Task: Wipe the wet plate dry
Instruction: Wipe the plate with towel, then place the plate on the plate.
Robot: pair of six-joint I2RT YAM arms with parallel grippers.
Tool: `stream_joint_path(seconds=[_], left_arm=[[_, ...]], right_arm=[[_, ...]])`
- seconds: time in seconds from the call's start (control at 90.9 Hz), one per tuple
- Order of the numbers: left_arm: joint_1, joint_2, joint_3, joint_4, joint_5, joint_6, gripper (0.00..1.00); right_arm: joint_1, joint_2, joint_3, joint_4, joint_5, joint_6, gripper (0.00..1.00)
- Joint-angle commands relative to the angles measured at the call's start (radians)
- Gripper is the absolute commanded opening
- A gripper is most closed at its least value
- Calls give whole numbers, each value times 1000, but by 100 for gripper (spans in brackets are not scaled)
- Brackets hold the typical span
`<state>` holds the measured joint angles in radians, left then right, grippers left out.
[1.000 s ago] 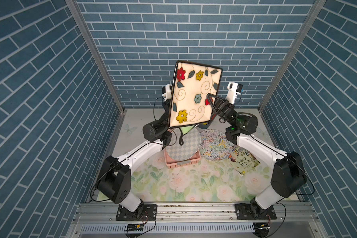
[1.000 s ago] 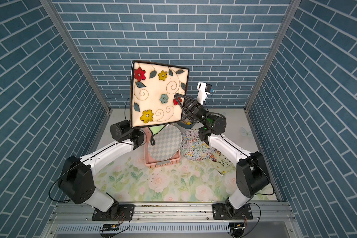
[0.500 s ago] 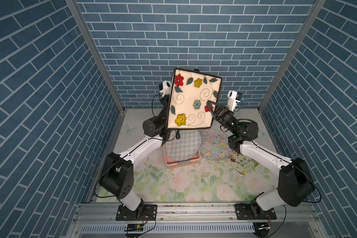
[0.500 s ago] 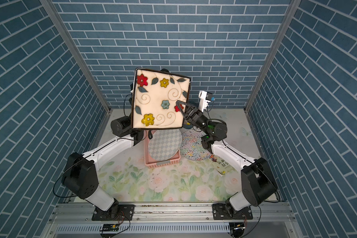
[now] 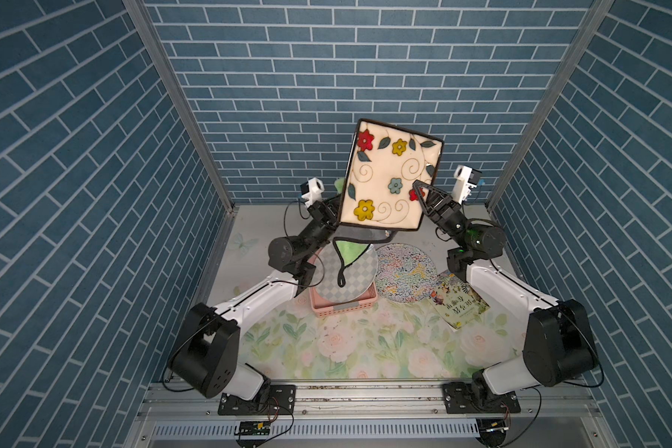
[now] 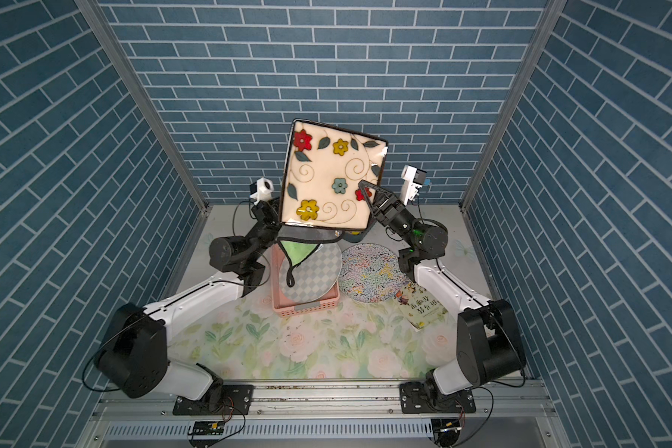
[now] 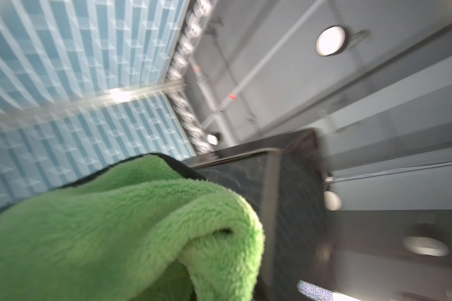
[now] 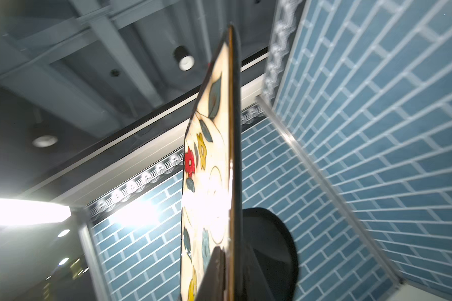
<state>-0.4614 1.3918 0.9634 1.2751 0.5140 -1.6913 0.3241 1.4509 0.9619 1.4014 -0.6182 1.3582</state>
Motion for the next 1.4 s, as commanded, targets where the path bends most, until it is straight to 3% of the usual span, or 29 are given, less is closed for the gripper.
stream_joint_path(seconds=[0.0,0.055,0.099,0.198,0.308,0.429,0.627,1.067,1.254,1.386], left_arm=[[86,-222,78,-645,76,595,0],[74,-275,180,-1109,-154,930,0],[69,-285,236,-1286,-321,1068,0],[76,-296,256,-1469,-538,1196,0],[78,-313,241,-1512,-624,1251,0],[78,-315,225,-1519,-645,1264,0],[78,-329,195,-1496,-605,1263,0],[79,-313,163,-1432,-517,1242,0],[78,-311,153,-1423,-513,1236,0],[78,-310,148,-1422,-512,1234,0]], right_arm=[[-87,-136,-127,-103,187,-68,0],[-123,-222,-202,-231,213,-109,0],[-141,-281,-253,-354,246,-164,0],[-152,-412,-315,-663,355,-322,0],[-157,-506,-395,-823,461,-403,0],[-161,-541,-460,-885,516,-429,0],[-161,-509,-497,-896,462,-478,0],[-159,-256,-591,-694,289,-475,0],[-146,-165,-587,-737,295,-488,21],[-143,-149,-562,-848,337,-525,48]])
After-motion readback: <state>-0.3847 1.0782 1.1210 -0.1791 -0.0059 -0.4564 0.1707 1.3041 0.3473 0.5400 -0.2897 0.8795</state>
